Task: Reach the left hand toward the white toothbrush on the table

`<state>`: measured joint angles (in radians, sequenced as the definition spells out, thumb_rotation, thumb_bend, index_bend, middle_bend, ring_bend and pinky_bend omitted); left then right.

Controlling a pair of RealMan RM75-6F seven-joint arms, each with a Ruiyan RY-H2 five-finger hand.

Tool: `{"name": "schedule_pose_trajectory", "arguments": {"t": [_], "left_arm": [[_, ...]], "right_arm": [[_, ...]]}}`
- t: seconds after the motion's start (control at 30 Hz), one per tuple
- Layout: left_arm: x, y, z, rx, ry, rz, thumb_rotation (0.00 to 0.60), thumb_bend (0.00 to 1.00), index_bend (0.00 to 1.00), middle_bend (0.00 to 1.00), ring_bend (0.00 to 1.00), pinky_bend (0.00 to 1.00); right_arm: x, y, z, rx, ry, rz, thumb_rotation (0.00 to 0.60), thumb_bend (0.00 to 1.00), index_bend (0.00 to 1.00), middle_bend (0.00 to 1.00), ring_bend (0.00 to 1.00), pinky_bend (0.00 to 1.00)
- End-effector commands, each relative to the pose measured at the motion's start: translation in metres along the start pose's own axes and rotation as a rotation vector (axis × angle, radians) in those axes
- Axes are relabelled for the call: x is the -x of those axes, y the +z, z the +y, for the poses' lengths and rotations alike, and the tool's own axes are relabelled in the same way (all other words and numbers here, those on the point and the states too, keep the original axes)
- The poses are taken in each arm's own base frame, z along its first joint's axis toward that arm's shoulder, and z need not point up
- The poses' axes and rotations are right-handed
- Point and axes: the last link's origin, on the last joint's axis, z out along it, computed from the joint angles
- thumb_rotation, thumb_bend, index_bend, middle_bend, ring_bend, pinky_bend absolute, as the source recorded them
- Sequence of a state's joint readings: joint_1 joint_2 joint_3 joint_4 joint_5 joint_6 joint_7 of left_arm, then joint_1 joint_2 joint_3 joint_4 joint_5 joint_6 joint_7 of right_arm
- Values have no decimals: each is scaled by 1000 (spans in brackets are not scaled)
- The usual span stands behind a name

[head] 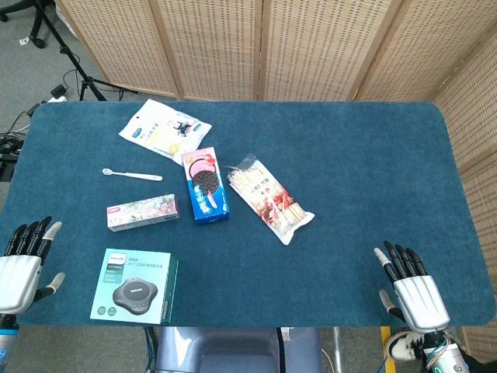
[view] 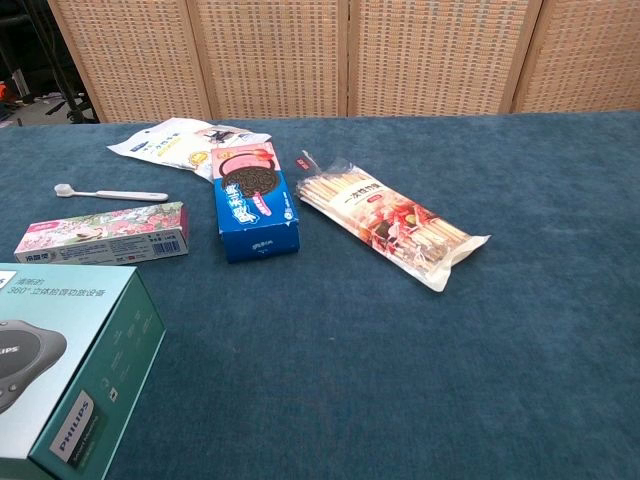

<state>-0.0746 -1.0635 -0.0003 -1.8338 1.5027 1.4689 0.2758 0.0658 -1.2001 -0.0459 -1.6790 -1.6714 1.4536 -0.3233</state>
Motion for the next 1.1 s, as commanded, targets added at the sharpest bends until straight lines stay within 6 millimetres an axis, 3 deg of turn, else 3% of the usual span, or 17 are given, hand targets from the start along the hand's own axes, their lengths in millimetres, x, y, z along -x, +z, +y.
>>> {"name": "schedule_pose_trajectory", "arguments": {"t": [0.03, 1.1], "left_arm": [[0, 0, 0, 0, 0, 0, 600, 255, 0, 0, 0, 0], [2, 3, -1, -4, -5, -10, 600, 253, 0, 0, 0, 0]], "right_arm": [[-1, -1, -1, -3, -1, 7, 600, 466, 0, 0, 0, 85], [1, 0, -3, -16, -4, 16, 600, 466, 0, 0, 0, 85]]}}
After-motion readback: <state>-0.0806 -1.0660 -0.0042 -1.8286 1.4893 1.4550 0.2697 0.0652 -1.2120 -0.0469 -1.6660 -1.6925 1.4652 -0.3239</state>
